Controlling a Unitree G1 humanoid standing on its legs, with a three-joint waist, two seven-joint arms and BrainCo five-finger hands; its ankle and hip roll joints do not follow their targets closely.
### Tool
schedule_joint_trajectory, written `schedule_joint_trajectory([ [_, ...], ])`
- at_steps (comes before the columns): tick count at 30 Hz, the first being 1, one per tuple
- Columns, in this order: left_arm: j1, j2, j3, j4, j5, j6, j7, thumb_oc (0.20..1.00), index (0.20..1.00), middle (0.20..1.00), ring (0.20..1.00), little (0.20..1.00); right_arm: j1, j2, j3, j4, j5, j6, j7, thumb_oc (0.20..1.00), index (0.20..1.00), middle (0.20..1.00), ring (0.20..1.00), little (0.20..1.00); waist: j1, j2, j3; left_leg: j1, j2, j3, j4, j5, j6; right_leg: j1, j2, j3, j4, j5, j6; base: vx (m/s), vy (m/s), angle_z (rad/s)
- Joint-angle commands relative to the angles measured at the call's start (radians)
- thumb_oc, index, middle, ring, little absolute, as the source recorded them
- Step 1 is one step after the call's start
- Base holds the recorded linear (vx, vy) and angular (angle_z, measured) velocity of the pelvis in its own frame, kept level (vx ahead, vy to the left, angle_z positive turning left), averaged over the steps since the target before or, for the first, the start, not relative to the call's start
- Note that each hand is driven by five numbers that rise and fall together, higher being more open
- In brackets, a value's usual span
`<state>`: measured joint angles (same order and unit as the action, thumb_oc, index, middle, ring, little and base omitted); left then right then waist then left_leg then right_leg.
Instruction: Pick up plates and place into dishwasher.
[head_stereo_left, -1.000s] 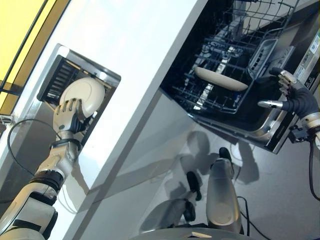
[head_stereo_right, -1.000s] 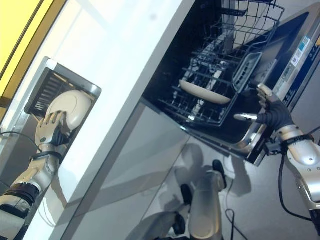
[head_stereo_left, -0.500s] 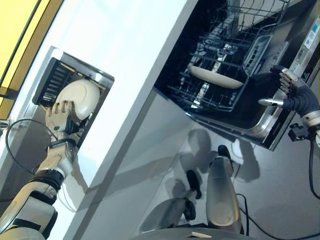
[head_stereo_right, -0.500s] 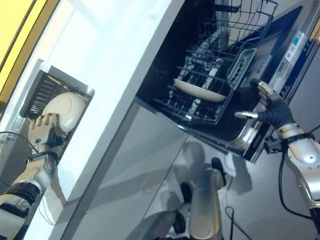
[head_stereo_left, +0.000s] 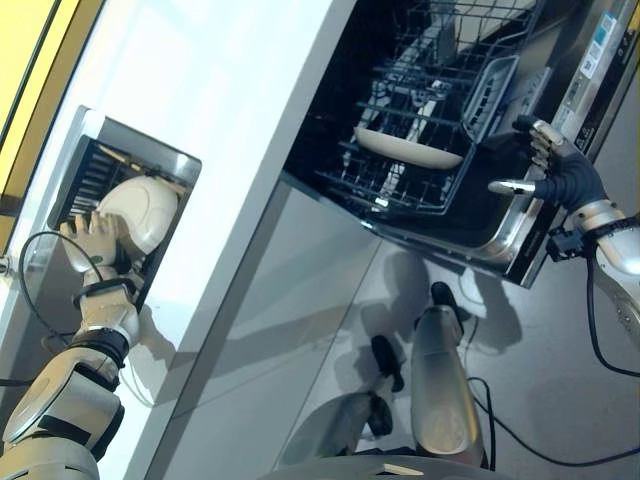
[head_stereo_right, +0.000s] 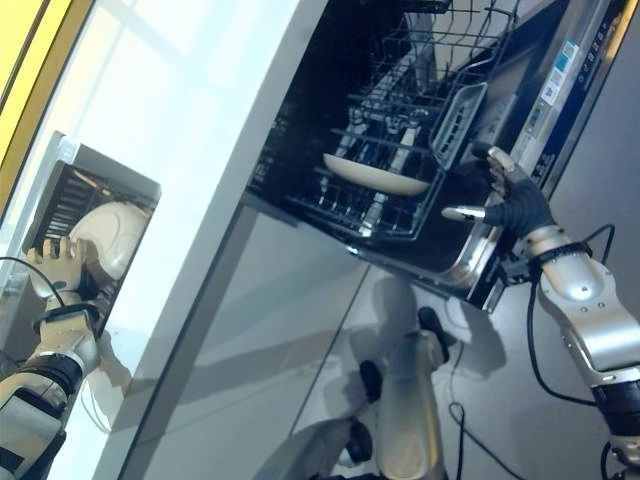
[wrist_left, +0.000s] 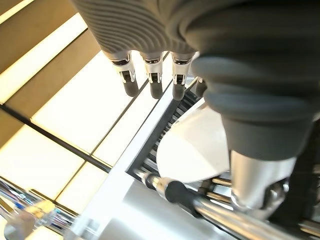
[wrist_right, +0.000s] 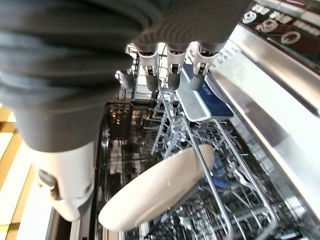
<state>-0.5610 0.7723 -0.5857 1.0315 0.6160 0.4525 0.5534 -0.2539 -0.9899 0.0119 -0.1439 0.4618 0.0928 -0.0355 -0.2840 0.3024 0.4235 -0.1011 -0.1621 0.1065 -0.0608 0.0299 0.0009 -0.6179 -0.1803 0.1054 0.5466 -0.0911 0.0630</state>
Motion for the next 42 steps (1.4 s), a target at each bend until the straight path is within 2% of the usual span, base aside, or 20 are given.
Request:
schedule_joint_trajectory([
  [1, -0.123, -0.213, -0.005, 0.056, -0.054, 0.079, 0.065, 1.000, 1.000, 1.000, 1.000, 1.000, -0.073, 0.018, 0.004, -0.049, -0.011, -0.020, -0.030, 1.000, 1.000, 1.000, 1.000, 1.000, -0.057, -0.057, 0.051, -0.022, 0.017, -0.052, 0.013, 0.076, -0.051, -0.039, 0.072, -0.010, -0.275, 0.279, 0.025, 0.01, -0.026, -0.04],
  [2, -0.133, -0.217, -0.001, 0.064, -0.063, 0.078, 0.075, 0.388, 0.388, 0.388, 0.388, 0.388, -0.079, 0.021, 0.010, -0.045, -0.013, -0.020, -0.032, 1.000, 1.000, 1.000, 1.000, 1.000, -0.059, -0.059, 0.052, -0.025, 0.018, -0.050, 0.013, 0.077, -0.051, -0.042, 0.074, -0.008, -0.276, 0.279, 0.024, 0.00, 0.000, 0.00],
  [3, -0.139, -0.217, 0.000, 0.067, -0.071, 0.076, 0.080, 0.200, 0.200, 0.200, 0.200, 0.200, -0.082, 0.022, 0.013, -0.044, -0.014, -0.020, -0.032, 1.000, 1.000, 1.000, 1.000, 1.000, -0.061, -0.060, 0.052, -0.027, 0.019, -0.049, 0.013, 0.077, -0.052, -0.044, 0.075, -0.007, -0.276, 0.279, 0.024, 0.00, 0.000, 0.00],
  [8, -0.158, -0.218, -0.006, 0.068, -0.097, 0.060, 0.123, 0.200, 0.200, 0.200, 0.200, 0.200, -0.075, 0.030, 0.012, -0.046, -0.015, -0.031, -0.039, 1.000, 1.000, 1.000, 1.000, 1.000, -0.063, -0.062, 0.055, -0.036, 0.020, -0.046, 0.018, 0.077, -0.053, -0.051, 0.078, -0.004, -0.272, 0.278, 0.024, 0.00, -0.006, 0.00],
  [16, -0.157, -0.205, 0.041, 0.055, -0.207, -0.037, 0.310, 0.200, 0.200, 0.200, 0.200, 0.200, -0.036, 0.034, 0.002, -0.066, -0.014, -0.046, -0.037, 1.000, 1.000, 1.000, 1.000, 1.000, -0.069, -0.057, 0.054, -0.019, 0.018, -0.052, 0.012, 0.077, -0.058, -0.037, 0.075, -0.005, -0.272, 0.270, 0.021, 0.00, 0.000, 0.00],
  [21, -0.134, -0.185, 0.096, 0.011, -0.308, -0.168, 0.435, 0.200, 0.200, 0.200, 0.200, 0.200, 0.008, 0.031, -0.020, -0.084, -0.009, -0.059, -0.040, 1.000, 1.000, 1.000, 1.000, 1.000, -0.060, -0.050, 0.052, -0.026, 0.017, -0.057, 0.010, 0.082, -0.058, -0.037, 0.074, -0.005, -0.273, 0.266, 0.019, -0.01, -0.001, 0.00],
  [25, -0.098, -0.187, 0.154, -0.045, -0.388, -0.234, 0.496, 0.200, 0.200, 0.200, 0.200, 0.200, 0.052, 0.034, -0.043, -0.108, -0.012, -0.075, -0.054, 1.000, 1.000, 1.000, 1.000, 1.000, -0.051, -0.047, 0.050, -0.022, 0.018, -0.063, -0.001, 0.084, -0.055, -0.034, 0.072, -0.008, -0.279, 0.264, 0.018, -0.05, -0.004, 0.01],
  [31, -0.037, -0.200, 0.250, -0.086, -0.554, -0.303, 0.485, 0.200, 0.200, 0.200, 0.200, 0.200, 0.115, 0.050, -0.075, -0.135, -0.025, -0.099, -0.054, 1.000, 1.000, 1.000, 1.000, 1.000, -0.038, -0.049, 0.039, -0.004, 0.019, -0.070, -0.008, 0.080, -0.050, -0.012, 0.065, -0.015, -0.287, 0.260, 0.021, -0.03, -0.003, 0.00],
  [36, 0.027, -0.204, 0.323, -0.097, -0.600, -0.371, 0.507, 0.200, 0.200, 0.200, 0.200, 0.200, 0.176, 0.065, -0.112, -0.158, -0.030, -0.123, -0.038, 1.000, 1.000, 1.000, 1.000, 1.000, -0.029, -0.051, 0.018, 0.030, 0.017, -0.078, -0.014, 0.070, -0.044, 0.026, 0.061, -0.025, -0.299, 0.255, 0.022, -0.03, -0.002, 0.07],
  [42, 0.109, -0.196, 0.391, -0.120, -0.630, -0.407, 0.501, 0.200, 0.200, 0.200, 0.200, 0.200, 0.267, 0.091, -0.157, -0.170, -0.040, -0.166, -0.005, 1.000, 1.000, 1.000, 1.000, 1.000, -0.016, -0.049, -0.026, 0.083, 0.012, -0.087, -0.013, 0.046, -0.036, 0.105, 0.050, -0.040, -0.330, 0.246, 0.027, -0.02, -0.002, 0.11],
])
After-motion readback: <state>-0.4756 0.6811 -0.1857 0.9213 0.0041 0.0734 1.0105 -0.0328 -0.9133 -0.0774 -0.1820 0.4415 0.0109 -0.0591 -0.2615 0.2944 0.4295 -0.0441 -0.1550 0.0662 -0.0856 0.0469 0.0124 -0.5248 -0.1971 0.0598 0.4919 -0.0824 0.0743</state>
